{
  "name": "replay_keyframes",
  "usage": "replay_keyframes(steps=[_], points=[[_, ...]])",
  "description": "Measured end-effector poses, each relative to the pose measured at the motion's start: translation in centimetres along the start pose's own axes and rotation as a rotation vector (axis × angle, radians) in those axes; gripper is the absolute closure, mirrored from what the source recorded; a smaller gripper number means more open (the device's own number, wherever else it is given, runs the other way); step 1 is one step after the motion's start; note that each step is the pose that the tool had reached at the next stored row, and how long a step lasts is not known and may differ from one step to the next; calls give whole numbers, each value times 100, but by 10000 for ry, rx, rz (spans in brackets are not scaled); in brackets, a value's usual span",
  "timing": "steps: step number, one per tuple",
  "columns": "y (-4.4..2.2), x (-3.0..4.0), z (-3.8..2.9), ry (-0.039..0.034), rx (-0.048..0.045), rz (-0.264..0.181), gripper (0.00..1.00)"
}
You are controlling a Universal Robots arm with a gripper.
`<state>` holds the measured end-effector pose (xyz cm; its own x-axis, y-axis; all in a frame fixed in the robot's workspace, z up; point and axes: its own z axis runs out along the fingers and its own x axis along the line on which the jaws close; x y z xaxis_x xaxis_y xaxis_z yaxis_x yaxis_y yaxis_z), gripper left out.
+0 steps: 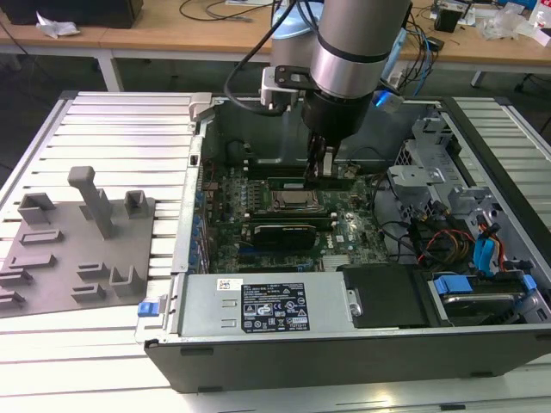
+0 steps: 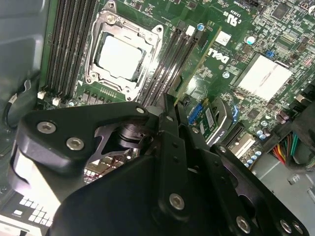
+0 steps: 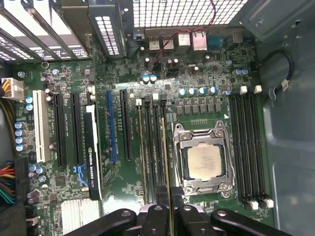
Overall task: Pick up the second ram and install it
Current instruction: 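Insert the second ram into the second slot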
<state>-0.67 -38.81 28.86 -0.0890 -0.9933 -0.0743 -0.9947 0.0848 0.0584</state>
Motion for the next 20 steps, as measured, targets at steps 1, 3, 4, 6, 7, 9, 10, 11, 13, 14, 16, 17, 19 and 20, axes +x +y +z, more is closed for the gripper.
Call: replay_keyframes(steps=[1, 3, 4, 6, 7, 9, 10, 11, 13, 14, 16, 17, 19, 20], points=[[-1, 1, 12, 0, 0, 0, 86], [-1, 2, 31, 0, 0, 1, 86], [-1, 3, 38, 0, 0, 0, 86], [-2, 3, 46, 1, 0, 0, 86], [-2, 4, 49, 0, 0, 0, 86], [-3, 4, 60, -1, 0, 0, 86], [-3, 5, 67, 1, 0, 0, 86], [-3, 5, 69, 2, -1, 0, 86], [-4, 6, 79, 1, 0, 0, 86], [-5, 6, 88, -2, 1, -1, 86], [-5, 8, 104, 0, 0, 0, 86], [-6, 8, 109, 0, 0, 0, 86], [-6, 9, 122, 0, 0, 0, 86], [-6, 10, 127, 1, 0, 1, 86]])
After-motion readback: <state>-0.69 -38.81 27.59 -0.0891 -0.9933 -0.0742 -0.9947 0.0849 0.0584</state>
